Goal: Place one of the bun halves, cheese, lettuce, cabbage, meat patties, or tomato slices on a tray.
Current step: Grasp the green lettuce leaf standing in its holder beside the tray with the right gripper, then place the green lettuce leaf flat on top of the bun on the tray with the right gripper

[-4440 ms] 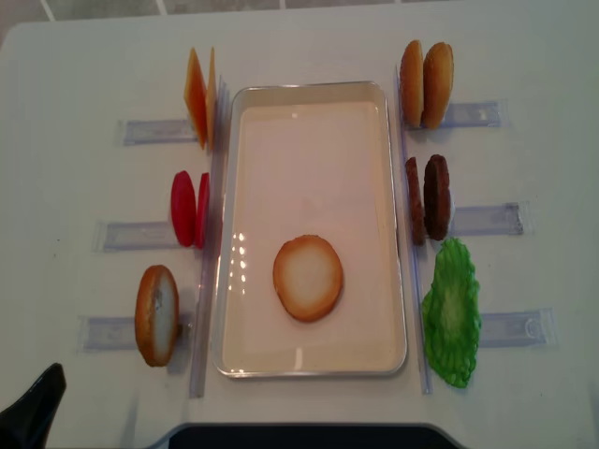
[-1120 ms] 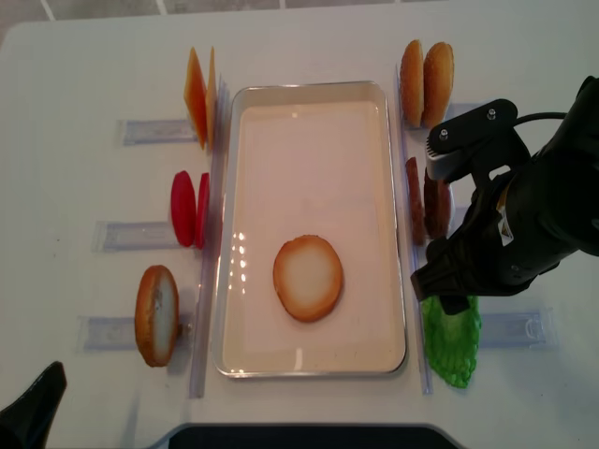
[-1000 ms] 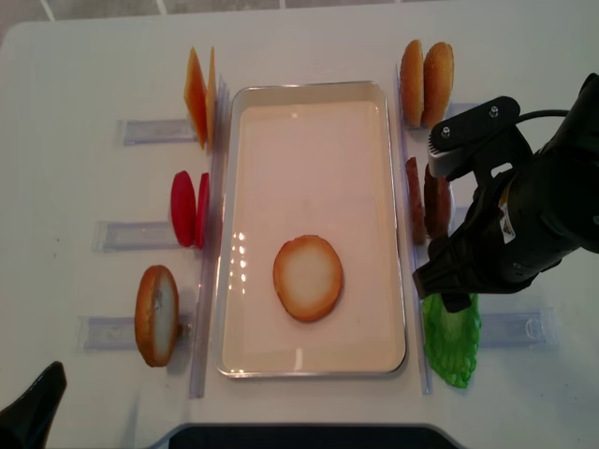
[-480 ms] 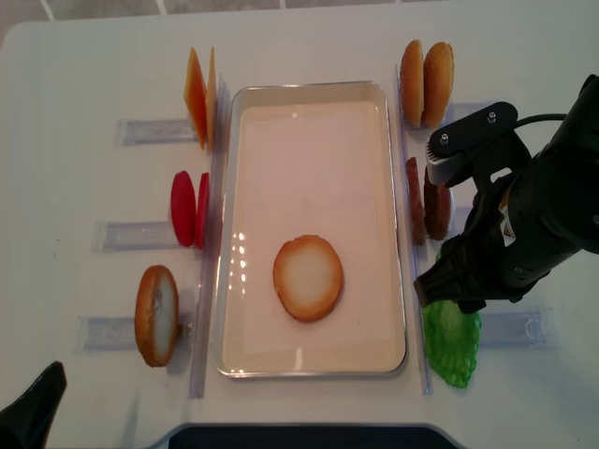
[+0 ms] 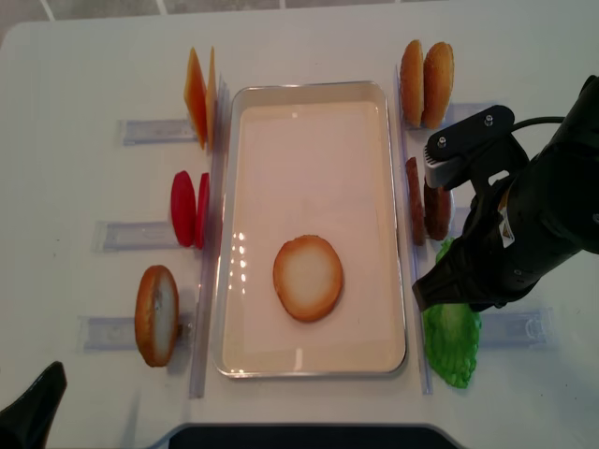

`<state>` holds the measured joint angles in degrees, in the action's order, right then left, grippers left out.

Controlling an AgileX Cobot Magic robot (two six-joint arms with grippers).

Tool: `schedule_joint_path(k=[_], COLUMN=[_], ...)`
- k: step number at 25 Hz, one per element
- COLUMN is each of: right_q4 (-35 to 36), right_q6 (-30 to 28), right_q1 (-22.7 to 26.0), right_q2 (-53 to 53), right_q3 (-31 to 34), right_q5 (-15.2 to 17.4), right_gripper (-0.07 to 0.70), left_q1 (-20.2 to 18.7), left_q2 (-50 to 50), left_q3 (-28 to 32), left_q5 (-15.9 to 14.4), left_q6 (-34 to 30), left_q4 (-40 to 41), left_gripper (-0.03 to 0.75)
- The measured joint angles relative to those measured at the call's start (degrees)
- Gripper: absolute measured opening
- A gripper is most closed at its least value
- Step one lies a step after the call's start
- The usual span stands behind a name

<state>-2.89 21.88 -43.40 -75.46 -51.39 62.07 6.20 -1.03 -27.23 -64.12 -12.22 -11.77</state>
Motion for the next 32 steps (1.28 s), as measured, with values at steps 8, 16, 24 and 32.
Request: schedule_joint_path(k=[8,16,24,32], right_q4=[-0.12,-0.35,-0.55,-0.31], right_q6=[-0.16,-0.31,-0.84,-1.35], right_q1=[0.00,0.04,0.04,0.04], right_q2=[0.00,0.00,0.00,0.00], right_q3=[0.00,0.00,0.00,-3.05], right_q5=[0.00,0.19,1.35,4.27], right_gripper=[0.111,0.069,0.070,0.070], left_q1=[0.00,0.00,0.00,0.00], left_q2=[0.00,0.00,0.00,0.00], left_q3=[0.00,0.00,0.00,0.00], left_q5=[0.00,0.00,0.00,0.00], left_q6=[0.00,0.00,0.00,0.00], left_q4=[0.00,0.00,0.00,0.00], left_gripper=[0.580,0.580,0.580,0.580])
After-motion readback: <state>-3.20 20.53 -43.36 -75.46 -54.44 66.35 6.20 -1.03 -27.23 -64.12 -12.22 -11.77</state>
